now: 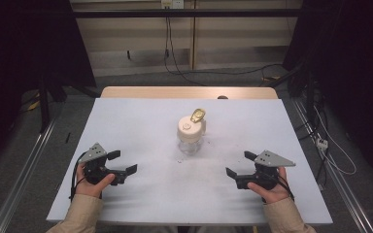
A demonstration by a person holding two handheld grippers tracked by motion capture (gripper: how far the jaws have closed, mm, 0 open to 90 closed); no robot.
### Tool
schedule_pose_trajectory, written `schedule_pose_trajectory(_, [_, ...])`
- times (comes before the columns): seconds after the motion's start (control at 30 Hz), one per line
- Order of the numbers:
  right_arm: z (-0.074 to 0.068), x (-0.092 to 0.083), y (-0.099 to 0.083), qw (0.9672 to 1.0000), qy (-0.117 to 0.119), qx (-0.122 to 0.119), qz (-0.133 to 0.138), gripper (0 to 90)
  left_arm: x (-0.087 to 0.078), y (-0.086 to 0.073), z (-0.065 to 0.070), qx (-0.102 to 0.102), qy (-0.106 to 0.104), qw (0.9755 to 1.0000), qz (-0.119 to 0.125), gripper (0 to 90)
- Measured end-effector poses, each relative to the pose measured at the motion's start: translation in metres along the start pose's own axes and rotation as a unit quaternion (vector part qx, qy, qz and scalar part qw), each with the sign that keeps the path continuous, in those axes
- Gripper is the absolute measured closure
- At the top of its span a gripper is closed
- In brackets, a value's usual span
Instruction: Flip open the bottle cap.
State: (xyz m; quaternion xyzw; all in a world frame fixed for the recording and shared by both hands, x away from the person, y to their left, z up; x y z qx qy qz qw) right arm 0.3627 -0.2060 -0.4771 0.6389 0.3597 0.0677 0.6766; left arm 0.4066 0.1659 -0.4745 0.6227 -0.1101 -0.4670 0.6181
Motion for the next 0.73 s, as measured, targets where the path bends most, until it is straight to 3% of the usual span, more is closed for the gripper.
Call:
schedule_pose_trajectory(0.4, [0.012, -0.012, -0.009, 0.9999, -0.012, 0.01, 0.0, 7.2, -0.007, -0.005, -0.005, 0.0, 0.003, 1.0, -0.002, 5.4])
schedule_pose_trajectory(0.73, [0.016, -0.011, -0.012, 0.9998, -0.016, 0.013, -0.004, 7.3, -0.008, -0.008, -0.01, 0.0, 0.013, 0.9999, -0.004, 5.4])
Point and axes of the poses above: each handheld gripper's, and its own axes: x roughly forward along the jaws, y roughly out of its top, z roughly to its right, the point moved 9 cm from there along x, roughly forward along the jaws
